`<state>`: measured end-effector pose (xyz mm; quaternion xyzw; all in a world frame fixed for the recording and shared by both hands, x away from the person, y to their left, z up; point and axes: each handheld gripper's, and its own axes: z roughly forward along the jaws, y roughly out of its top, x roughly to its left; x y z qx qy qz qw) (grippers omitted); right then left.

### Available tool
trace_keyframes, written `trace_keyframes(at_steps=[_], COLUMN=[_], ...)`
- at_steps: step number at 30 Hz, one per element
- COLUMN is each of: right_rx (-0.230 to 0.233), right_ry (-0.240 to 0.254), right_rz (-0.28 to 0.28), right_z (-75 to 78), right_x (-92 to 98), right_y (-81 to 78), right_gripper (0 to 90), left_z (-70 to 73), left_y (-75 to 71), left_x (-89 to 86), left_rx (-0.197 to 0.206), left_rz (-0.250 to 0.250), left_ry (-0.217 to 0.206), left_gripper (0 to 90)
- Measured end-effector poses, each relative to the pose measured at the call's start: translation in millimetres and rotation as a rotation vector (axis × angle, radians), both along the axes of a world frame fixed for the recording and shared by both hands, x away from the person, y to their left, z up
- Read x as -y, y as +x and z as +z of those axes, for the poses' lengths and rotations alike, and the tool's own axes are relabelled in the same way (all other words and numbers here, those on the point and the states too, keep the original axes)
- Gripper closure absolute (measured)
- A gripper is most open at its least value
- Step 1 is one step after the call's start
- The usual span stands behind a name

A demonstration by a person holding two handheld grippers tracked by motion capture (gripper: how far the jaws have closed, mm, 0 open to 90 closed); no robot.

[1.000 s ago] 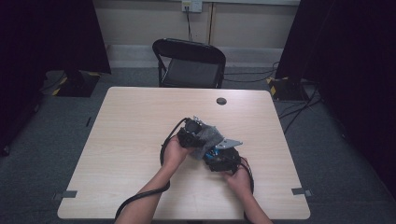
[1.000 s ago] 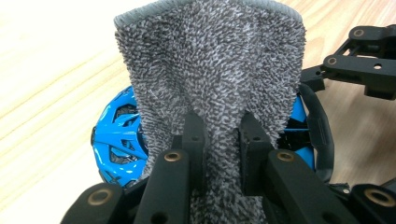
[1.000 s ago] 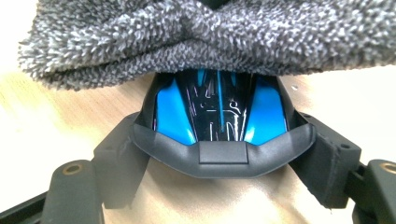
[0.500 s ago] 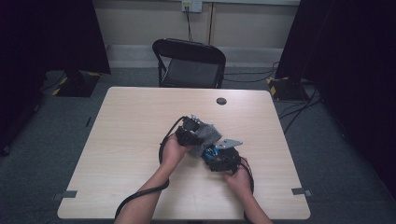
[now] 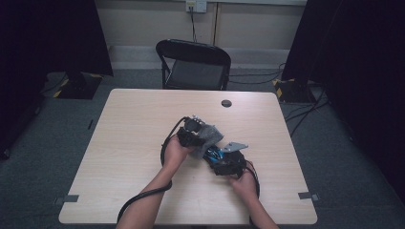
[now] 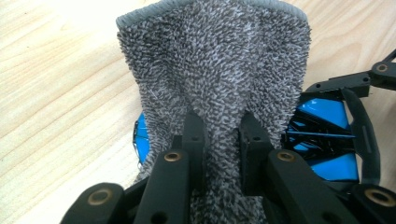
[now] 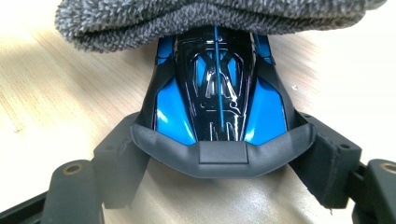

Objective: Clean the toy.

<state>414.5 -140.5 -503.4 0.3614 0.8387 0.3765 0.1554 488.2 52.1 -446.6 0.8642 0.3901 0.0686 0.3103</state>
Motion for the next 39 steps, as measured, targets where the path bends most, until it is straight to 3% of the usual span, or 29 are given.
trace_keyframes(at_steps=[39], right_rx=[0.001], right_ry=[-0.001], right_rz=[0.000], right_z=[0.0], right_x=[0.0], right_y=[0.0], right_gripper=[24.9], left_z=[-9.6], left_y=[27.0], left_x=[-16.4], left_rx=[-0.015], left_rz=[0.074], left_ry=[0.010], left_gripper=[76.8])
